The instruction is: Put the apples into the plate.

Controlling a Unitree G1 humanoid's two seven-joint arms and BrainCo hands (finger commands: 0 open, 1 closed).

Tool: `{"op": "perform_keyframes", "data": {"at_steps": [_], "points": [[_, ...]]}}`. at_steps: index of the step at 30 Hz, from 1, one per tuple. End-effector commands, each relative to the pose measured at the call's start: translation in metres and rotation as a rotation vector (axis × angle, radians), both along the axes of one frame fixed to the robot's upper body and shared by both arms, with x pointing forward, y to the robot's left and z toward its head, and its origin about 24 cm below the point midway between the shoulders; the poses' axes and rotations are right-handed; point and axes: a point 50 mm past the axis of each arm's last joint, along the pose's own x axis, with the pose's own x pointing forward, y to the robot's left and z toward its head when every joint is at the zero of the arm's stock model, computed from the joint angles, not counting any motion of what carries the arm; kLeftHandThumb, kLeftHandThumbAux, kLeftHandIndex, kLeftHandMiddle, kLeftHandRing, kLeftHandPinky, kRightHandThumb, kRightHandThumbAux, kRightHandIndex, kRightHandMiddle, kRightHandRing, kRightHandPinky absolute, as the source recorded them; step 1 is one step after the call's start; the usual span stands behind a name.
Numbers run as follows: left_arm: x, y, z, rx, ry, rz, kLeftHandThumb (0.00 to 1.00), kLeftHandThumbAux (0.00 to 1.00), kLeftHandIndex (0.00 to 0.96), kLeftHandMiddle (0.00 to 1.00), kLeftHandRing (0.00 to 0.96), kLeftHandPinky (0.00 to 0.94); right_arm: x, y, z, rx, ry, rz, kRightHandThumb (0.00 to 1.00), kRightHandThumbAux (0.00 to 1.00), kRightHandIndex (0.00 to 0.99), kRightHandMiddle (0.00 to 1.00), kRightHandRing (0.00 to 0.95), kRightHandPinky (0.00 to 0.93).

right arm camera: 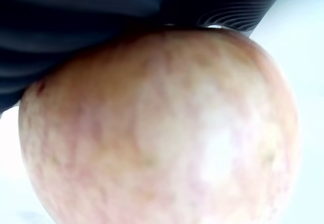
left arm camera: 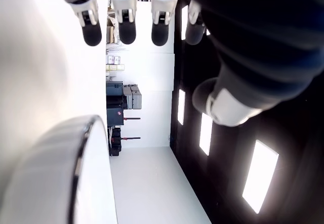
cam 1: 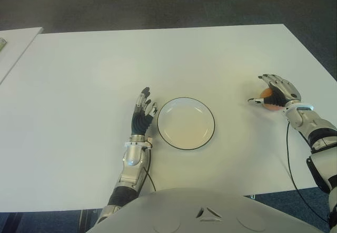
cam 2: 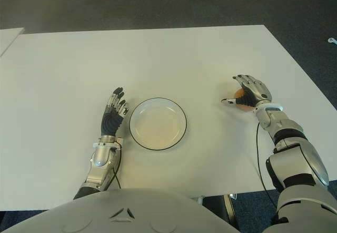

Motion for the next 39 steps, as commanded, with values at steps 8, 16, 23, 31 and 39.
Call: {"op": "perform_keyframes", "data": {"at_steps": [8, 16, 23, 31, 39], "points": [[-0.038, 0.012, -0.035, 0.016, 0.186, 0.028, 0.0, 0.611, 0.0, 0.005, 0.0, 0.0, -0.029, -0.005, -0.035, -0.007, 0.159, -0.053, 0.316, 0.455, 0.082, 0.099, 0.082, 0.144], [-0.037, 0.013, -0.035, 0.018, 0.181, 0.026, 0.0, 0.591, 0.0, 0.006, 0.0, 0.0, -0.033, -0.005, -0.04, -0.024, 0.157, -0.063, 0.412, 0.523, 0.305, 0.323, 0.314, 0.316], [-0.037, 0.015, -0.036, 0.017, 0.187, 0.023, 0.0, 0.595, 0.0, 0.0, 0.0, 0.0, -0.034, -0.004, -0.042, -0.045, 0.151, -0.055, 0.67, 0.698, 0.417, 0.533, 0.542, 0.512], [-0.037, 0.016, -0.035, 0.02, 0.181, 0.017, 0.0, 0.57, 0.0, 0.0, 0.0, 0.0, -0.032, -0.005, -0.045, -0.057, 0.167, -0.113, 0.696, 0.713, 0.434, 0.668, 0.665, 0.647], [-0.038, 0.017, -0.036, 0.006, 0.181, 0.011, 0.0, 0.569, 0.0, 0.005, 0.0, 0.0, -0.03, -0.005, -0.045, -0.031, 0.18, -0.156, 0.701, 0.718, 0.437, 0.711, 0.69, 0.642]]}}
